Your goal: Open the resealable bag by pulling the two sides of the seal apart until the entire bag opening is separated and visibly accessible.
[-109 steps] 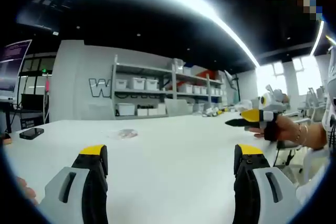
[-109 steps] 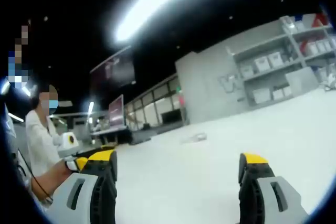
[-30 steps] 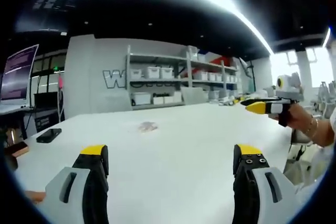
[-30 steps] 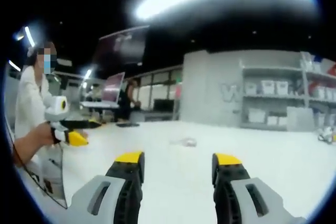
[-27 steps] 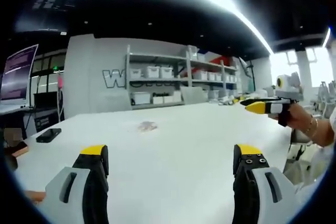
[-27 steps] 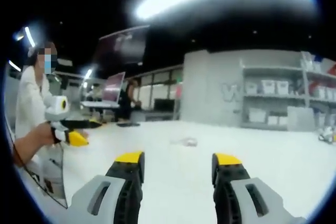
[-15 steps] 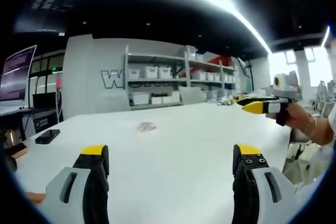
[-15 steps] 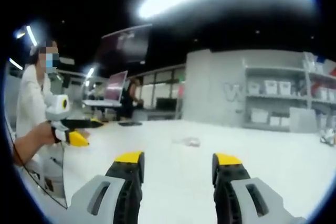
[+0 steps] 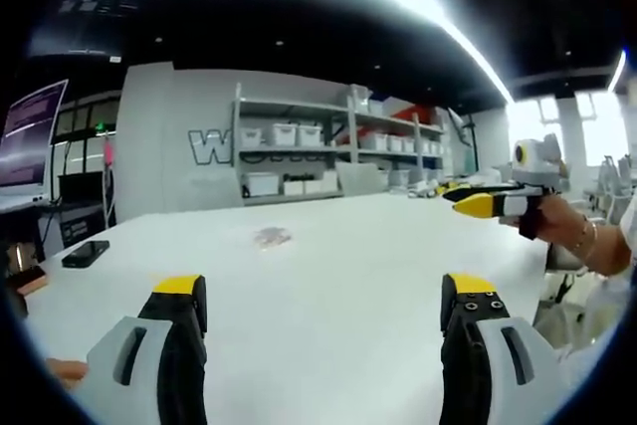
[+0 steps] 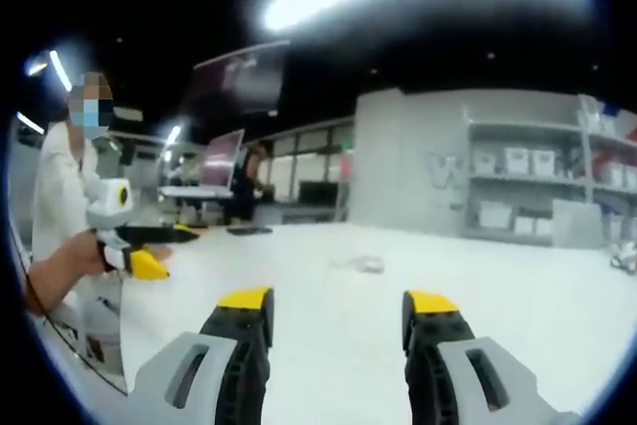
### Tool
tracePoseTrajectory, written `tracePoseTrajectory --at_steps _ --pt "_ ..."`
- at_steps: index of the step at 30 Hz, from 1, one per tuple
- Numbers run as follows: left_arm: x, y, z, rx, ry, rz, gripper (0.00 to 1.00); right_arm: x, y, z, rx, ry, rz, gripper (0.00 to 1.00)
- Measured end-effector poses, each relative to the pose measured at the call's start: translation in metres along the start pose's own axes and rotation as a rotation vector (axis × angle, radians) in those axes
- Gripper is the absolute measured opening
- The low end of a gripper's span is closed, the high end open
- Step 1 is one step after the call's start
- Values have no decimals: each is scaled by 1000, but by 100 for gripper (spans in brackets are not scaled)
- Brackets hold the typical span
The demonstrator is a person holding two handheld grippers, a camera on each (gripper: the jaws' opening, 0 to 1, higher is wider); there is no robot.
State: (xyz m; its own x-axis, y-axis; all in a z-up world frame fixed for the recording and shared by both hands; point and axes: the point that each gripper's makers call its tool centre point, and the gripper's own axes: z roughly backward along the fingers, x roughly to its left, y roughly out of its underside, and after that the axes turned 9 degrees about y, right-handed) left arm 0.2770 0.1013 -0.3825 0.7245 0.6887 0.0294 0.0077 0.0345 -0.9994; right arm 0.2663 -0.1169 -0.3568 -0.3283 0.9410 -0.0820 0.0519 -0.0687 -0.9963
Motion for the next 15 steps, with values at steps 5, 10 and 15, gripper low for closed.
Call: tracePoseTrajectory --at_steps 5,10,15 --pt "-2 1 0 2 4 0 97 -1 2 1 3 2 -5 51" --pt "-3 -1 0 -1 5 -2 97 0 4 -1 10 -2 -9 51" --pt "-4 0 -2 0 8 -1 97 0 5 -4 13 -7 -8 51"
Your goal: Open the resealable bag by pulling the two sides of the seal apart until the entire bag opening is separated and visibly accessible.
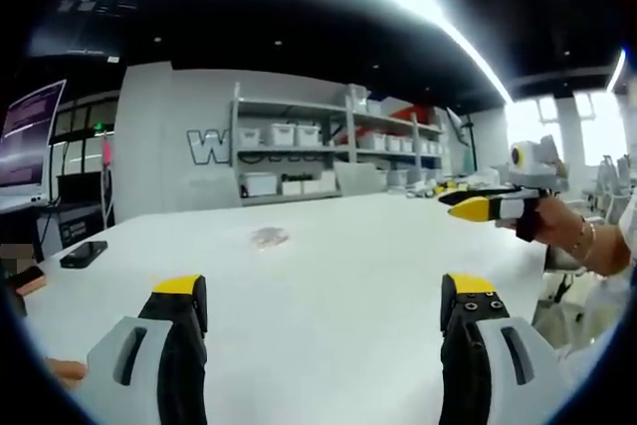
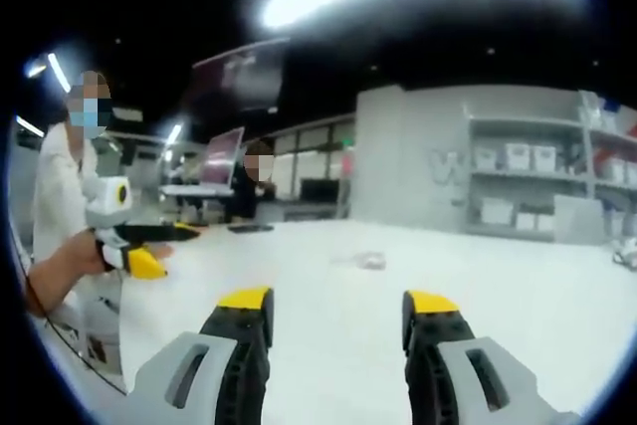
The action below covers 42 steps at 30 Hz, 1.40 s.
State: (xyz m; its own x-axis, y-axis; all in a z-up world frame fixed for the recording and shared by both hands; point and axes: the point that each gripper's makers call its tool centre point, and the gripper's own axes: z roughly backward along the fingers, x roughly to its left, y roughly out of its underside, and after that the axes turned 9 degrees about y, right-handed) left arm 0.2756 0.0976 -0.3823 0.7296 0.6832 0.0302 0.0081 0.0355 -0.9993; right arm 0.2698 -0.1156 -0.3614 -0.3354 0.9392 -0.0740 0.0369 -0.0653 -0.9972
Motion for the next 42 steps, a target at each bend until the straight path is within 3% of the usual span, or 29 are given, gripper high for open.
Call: tracePoseTrajectory --at_steps 42 --pt "3 10 -4 23 5 0 97 -2 -4 -32 23 -6 15 49"
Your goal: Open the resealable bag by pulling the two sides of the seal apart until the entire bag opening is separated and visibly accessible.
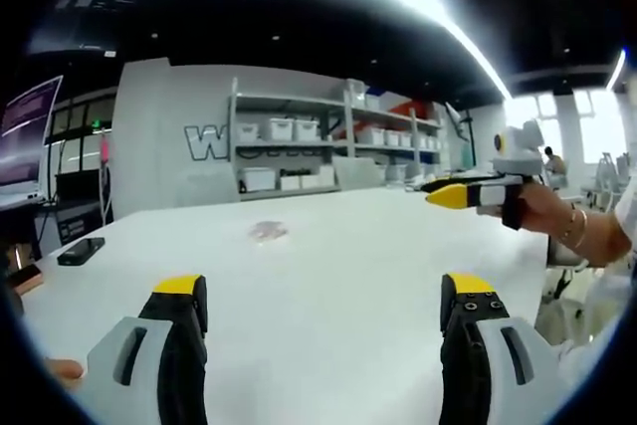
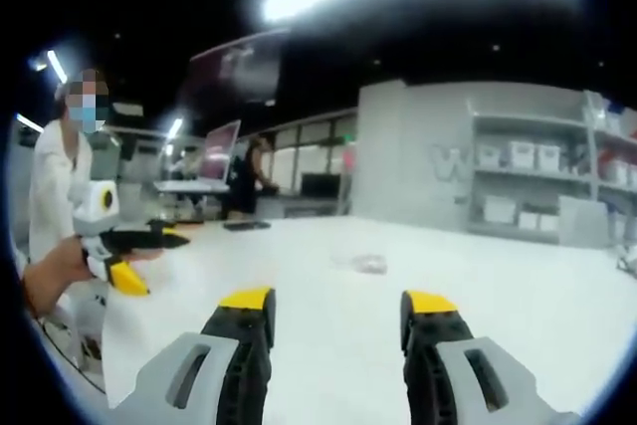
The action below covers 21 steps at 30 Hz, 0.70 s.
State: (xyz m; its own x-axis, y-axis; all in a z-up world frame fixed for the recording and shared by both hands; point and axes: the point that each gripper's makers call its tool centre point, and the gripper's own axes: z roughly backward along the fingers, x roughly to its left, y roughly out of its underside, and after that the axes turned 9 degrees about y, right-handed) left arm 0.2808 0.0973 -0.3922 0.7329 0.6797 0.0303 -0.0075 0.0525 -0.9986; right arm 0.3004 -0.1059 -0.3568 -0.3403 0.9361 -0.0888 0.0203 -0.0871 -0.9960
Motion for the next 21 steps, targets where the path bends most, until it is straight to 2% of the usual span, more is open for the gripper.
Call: tracePoseTrajectory --at_steps 9,21 --pt "2 3 2 5 -4 3 96 1 -2 -7 -1 -5 5 49" --pt "2 4 2 6 -3 4 96 0 3 -16 17 -5 1 49"
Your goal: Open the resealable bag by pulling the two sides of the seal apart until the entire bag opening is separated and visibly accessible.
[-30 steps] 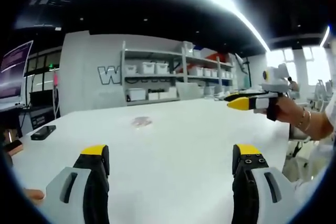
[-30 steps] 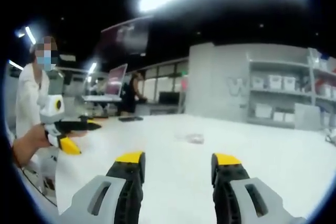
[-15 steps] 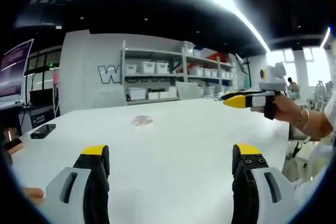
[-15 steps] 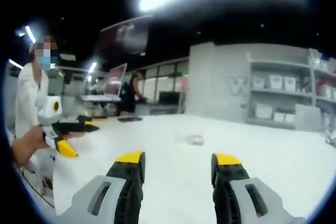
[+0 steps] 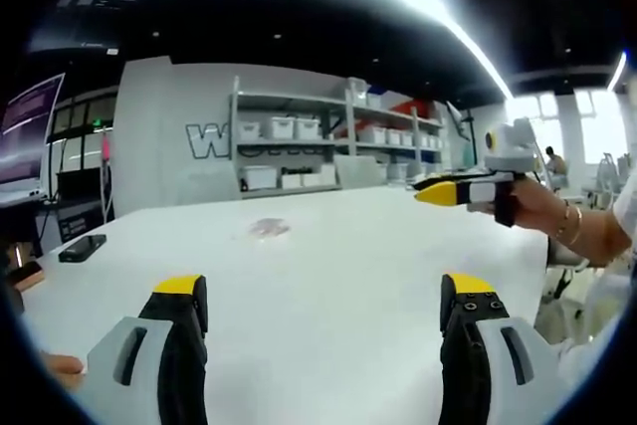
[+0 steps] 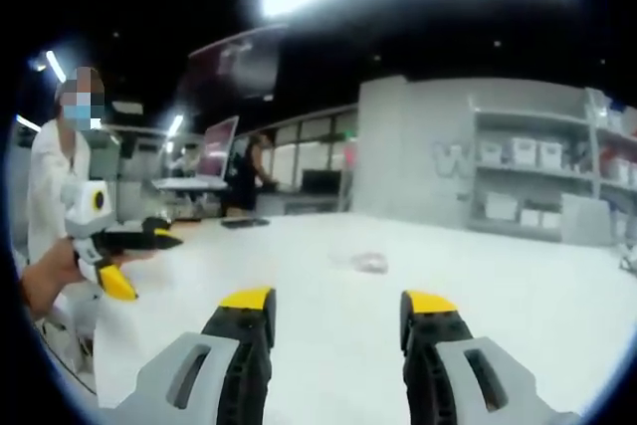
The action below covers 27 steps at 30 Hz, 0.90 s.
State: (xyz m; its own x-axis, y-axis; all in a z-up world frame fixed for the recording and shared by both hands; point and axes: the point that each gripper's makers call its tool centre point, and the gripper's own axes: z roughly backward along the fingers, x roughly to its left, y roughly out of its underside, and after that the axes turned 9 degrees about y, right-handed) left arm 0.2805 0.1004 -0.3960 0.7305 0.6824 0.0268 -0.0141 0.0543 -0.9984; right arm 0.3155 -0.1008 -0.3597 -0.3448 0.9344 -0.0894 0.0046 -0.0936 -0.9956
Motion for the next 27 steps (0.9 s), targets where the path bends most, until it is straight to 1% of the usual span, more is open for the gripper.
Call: tracePoseTrajectory --at_steps 12,19,22,27 --pt "2 4 1 4 -2 6 96 0 0 -12 7 1 1 49" --pt "2 6 1 7 -2 8 96 -3 0 -17 17 6 10 49" --pt "2 5 1 6 -1 8 96 -6 -1 -20 26 8 -2 49" --pt "2 3 2 1 -3 5 96 -8 -3 -24 35 16 4 49"
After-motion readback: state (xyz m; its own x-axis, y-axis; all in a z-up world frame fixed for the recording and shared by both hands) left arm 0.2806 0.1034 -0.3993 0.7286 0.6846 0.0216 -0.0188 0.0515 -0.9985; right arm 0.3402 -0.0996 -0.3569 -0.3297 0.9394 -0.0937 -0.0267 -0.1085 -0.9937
